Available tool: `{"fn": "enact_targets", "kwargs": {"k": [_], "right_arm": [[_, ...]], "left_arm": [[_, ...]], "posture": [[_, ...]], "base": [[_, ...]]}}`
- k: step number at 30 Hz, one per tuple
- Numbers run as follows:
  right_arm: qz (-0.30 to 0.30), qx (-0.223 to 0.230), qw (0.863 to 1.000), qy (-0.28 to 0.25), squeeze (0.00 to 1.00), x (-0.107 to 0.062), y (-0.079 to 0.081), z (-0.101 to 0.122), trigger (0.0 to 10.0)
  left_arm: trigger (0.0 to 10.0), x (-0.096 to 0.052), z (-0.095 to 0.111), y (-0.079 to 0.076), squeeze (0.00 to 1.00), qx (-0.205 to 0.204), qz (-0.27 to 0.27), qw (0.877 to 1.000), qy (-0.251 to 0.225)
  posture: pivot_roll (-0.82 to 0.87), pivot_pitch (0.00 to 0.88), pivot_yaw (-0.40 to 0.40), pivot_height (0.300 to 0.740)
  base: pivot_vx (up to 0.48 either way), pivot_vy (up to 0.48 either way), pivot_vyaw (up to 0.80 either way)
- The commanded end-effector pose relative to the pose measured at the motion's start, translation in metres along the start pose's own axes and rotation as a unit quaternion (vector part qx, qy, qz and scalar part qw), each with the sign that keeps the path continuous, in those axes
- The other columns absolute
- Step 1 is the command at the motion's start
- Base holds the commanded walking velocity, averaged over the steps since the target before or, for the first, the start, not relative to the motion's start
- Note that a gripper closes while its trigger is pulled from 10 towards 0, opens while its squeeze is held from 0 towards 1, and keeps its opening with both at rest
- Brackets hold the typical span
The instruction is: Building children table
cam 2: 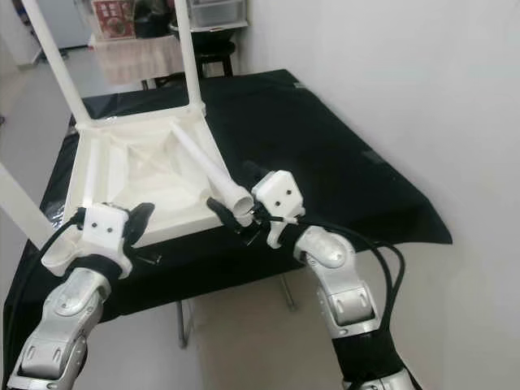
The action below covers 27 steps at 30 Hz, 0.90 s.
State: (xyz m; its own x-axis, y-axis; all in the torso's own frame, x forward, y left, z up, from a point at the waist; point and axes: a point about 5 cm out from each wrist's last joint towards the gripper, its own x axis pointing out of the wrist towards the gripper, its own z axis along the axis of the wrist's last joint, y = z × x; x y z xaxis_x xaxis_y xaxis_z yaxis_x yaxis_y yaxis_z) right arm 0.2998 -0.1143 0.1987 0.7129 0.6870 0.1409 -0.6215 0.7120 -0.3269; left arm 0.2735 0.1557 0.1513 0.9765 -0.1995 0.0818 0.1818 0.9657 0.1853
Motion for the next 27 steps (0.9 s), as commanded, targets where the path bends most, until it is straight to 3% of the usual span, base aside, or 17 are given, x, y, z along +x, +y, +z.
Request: {"fn": "enact_targets", "kwargs": {"k": [1, 22, 27], "right_arm": [[0.004, 0.006, 1.000, 0.003, 0.00, 0.0008, 0.0050, -0.0040, 10.0], [0.006, -0.008, 1.000, 0.004, 0.00, 0.0008, 0.0067, -0.0062, 10.0], [0.010, -0.006, 1.000, -0.001, 0.00, 0.0005, 0.0069, -0.0056, 10.0]], "left_arm": [[10.0, -0.0011, -0.0006, -0.0005, 0.00, -0.001, -0.002, 1.000, 0.002], [10.0, -0.0002, 0.0026, -0.0024, 0.00, -0.010, -0.005, 1.000, -0.007], [10.0, -0.0020, -0.0004, -0.0059, 0.00, 0.008, -0.020, 1.000, 0.003]], "posture": [[-0.02, 0.048, 0.027, 0.740], [-0.02, 0.053, 0.035, 0.740], [-0.02, 0.055, 0.035, 0.740]], "base": [[0.304, 0.000, 0.00], [0.306, 0.000, 0.00], [0.000, -0.052, 0.00]]}}
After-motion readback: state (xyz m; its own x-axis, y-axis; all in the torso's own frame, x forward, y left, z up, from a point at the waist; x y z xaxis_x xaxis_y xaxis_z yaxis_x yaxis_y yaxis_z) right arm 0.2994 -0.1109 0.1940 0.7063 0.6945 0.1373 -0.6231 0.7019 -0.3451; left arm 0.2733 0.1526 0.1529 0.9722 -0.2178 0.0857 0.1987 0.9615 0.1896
